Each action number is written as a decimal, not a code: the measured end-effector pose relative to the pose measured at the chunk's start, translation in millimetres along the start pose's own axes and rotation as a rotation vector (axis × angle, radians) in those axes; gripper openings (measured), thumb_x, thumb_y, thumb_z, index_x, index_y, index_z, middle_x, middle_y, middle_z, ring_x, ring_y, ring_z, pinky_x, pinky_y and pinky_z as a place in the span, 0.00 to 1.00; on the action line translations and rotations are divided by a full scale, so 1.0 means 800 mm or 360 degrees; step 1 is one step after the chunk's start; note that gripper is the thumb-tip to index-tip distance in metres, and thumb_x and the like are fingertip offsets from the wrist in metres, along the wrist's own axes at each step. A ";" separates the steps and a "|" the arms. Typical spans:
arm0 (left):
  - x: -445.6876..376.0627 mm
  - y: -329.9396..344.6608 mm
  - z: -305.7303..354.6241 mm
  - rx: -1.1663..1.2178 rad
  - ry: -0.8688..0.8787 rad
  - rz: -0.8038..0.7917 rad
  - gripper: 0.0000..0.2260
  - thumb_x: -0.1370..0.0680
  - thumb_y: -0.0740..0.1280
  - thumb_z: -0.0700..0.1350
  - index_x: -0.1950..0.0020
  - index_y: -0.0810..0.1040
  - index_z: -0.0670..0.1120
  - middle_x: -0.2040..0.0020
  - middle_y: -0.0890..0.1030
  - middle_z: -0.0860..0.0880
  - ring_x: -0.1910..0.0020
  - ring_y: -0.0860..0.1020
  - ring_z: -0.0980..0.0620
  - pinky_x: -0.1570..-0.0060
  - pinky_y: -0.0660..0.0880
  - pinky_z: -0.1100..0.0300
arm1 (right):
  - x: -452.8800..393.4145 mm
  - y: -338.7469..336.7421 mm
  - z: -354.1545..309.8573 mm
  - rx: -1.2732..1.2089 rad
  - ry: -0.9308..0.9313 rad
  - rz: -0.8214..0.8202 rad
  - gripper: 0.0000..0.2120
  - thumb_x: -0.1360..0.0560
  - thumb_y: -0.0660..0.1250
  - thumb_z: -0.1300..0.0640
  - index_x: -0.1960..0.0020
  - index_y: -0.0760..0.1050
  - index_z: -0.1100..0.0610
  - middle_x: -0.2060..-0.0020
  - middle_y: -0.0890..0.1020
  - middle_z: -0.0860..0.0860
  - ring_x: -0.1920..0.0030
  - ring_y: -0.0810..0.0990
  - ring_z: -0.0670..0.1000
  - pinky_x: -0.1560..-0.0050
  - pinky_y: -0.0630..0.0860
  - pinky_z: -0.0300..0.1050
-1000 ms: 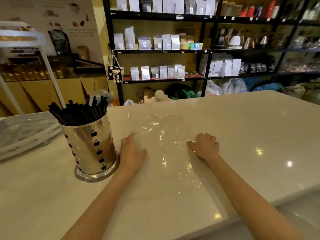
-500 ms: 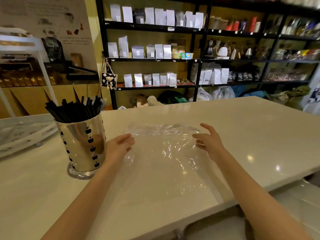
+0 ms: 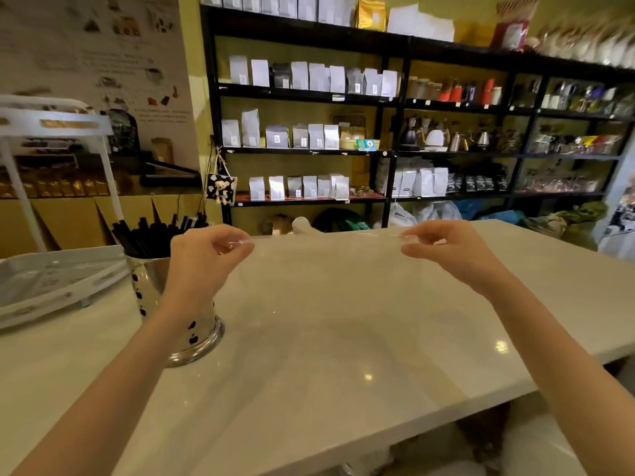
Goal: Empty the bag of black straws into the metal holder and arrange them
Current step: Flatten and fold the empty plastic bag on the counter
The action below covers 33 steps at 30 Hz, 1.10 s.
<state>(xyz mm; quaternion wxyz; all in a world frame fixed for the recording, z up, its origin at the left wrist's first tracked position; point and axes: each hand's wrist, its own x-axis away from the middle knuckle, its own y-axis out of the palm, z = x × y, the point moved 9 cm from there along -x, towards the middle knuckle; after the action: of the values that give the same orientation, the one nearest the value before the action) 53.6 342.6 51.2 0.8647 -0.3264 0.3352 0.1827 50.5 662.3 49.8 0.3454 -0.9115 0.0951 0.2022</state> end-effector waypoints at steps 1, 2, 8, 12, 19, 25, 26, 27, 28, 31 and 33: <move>-0.002 -0.008 0.009 -0.0039 0.0071 0.0038 0.08 0.30 0.71 0.43 0.53 0.82 0.43 0.61 0.80 0.47 0.64 0.75 0.52 0.62 0.69 0.69 | -0.002 -0.005 -0.005 0.0134 -0.0054 0.0048 0.06 0.30 0.71 0.56 0.53 0.82 0.55 0.66 0.76 0.49 0.61 0.72 0.49 0.60 0.68 0.41; -0.003 -0.014 0.017 -0.0068 0.0127 0.0070 0.07 0.31 0.71 0.42 0.54 0.82 0.43 0.60 0.78 0.45 0.63 0.73 0.51 0.63 0.68 0.68 | -0.002 -0.009 -0.010 0.0283 -0.0104 0.0097 0.06 0.29 0.70 0.54 0.54 0.82 0.55 0.62 0.77 0.51 0.57 0.72 0.50 0.58 0.68 0.43; -0.004 -0.006 0.059 0.0043 0.0289 -0.0141 0.06 0.32 0.72 0.45 0.56 0.82 0.48 0.50 0.72 0.51 0.49 0.70 0.55 0.56 0.67 0.69 | 0.008 0.020 -0.058 0.0946 -0.0428 0.0038 0.15 0.29 0.69 0.50 0.44 0.77 0.51 0.38 0.75 0.50 0.37 0.68 0.53 0.38 0.63 0.50; -0.005 -0.008 0.084 0.0263 0.0347 -0.0095 0.12 0.31 0.70 0.47 0.49 0.80 0.47 0.48 0.77 0.51 0.49 0.74 0.55 0.53 0.73 0.67 | 0.020 0.053 -0.104 0.0552 -0.0568 -0.0123 0.10 0.26 0.66 0.53 0.46 0.78 0.53 0.51 0.82 0.48 0.52 0.77 0.46 0.46 0.70 0.41; 0.003 0.020 0.014 0.0779 -0.0320 -0.0325 0.56 0.47 0.69 0.70 0.27 0.51 0.49 0.27 0.62 0.48 0.32 0.64 0.52 0.39 0.63 0.57 | 0.016 -0.007 -0.077 -0.0548 -0.0256 0.0107 0.03 0.27 0.68 0.62 0.57 0.80 0.59 0.70 0.84 0.49 0.69 0.82 0.47 0.67 0.78 0.37; 0.051 0.086 0.019 0.1368 -0.0558 -0.1079 0.46 0.47 0.78 0.59 0.33 0.65 0.47 0.45 0.83 0.48 0.46 0.81 0.49 0.51 0.79 0.59 | 0.027 0.011 -0.028 -0.0978 0.0163 0.0117 0.03 0.27 0.68 0.60 0.59 0.79 0.57 0.71 0.84 0.48 0.70 0.82 0.45 0.70 0.79 0.38; 0.052 0.090 0.020 0.1414 -0.0576 -0.1057 0.40 0.43 0.77 0.55 0.35 0.67 0.47 0.49 0.84 0.49 0.49 0.82 0.50 0.55 0.79 0.61 | 0.030 0.017 -0.023 -0.0996 0.0213 0.0097 0.04 0.27 0.68 0.60 0.60 0.79 0.58 0.71 0.83 0.48 0.70 0.82 0.45 0.70 0.79 0.38; 0.051 0.091 0.020 0.1460 -0.0607 -0.1010 0.34 0.38 0.76 0.51 0.36 0.68 0.45 0.52 0.85 0.49 0.51 0.83 0.50 0.58 0.80 0.62 | 0.033 0.023 -0.019 -0.1014 0.0258 0.0080 0.03 0.27 0.68 0.61 0.59 0.79 0.59 0.71 0.83 0.48 0.71 0.82 0.45 0.70 0.80 0.38; 0.050 0.091 0.020 0.1497 -0.0639 -0.0960 0.31 0.36 0.74 0.47 0.35 0.69 0.43 0.54 0.86 0.49 0.54 0.83 0.51 0.60 0.79 0.63 | 0.036 0.027 -0.014 -0.1023 0.0293 0.0074 0.03 0.27 0.68 0.61 0.58 0.79 0.61 0.71 0.83 0.48 0.71 0.82 0.45 0.70 0.80 0.39; 0.048 0.089 0.012 0.1545 -0.0738 -0.0802 0.27 0.31 0.68 0.40 0.33 0.66 0.42 0.58 0.86 0.47 0.63 0.84 0.52 0.67 0.79 0.64 | 0.048 0.029 -0.003 -0.1002 0.0348 0.0137 0.11 0.29 0.70 0.62 0.48 0.77 0.60 0.70 0.84 0.51 0.73 0.82 0.47 0.72 0.78 0.39; 0.050 0.088 0.005 0.1573 -0.0785 -0.0727 0.30 0.29 0.67 0.37 0.30 0.60 0.49 0.56 0.86 0.46 0.64 0.84 0.50 0.69 0.79 0.62 | 0.055 0.028 0.004 -0.1045 0.0350 0.0177 0.20 0.30 0.71 0.63 0.41 0.71 0.53 0.65 0.85 0.56 0.72 0.82 0.48 0.72 0.78 0.39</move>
<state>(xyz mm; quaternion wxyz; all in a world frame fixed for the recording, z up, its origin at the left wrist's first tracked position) 46.3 400.2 -5.7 0.9838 0.1030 0.0912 -0.1151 81.9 646.1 15.2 0.0101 -0.9837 0.1112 0.1412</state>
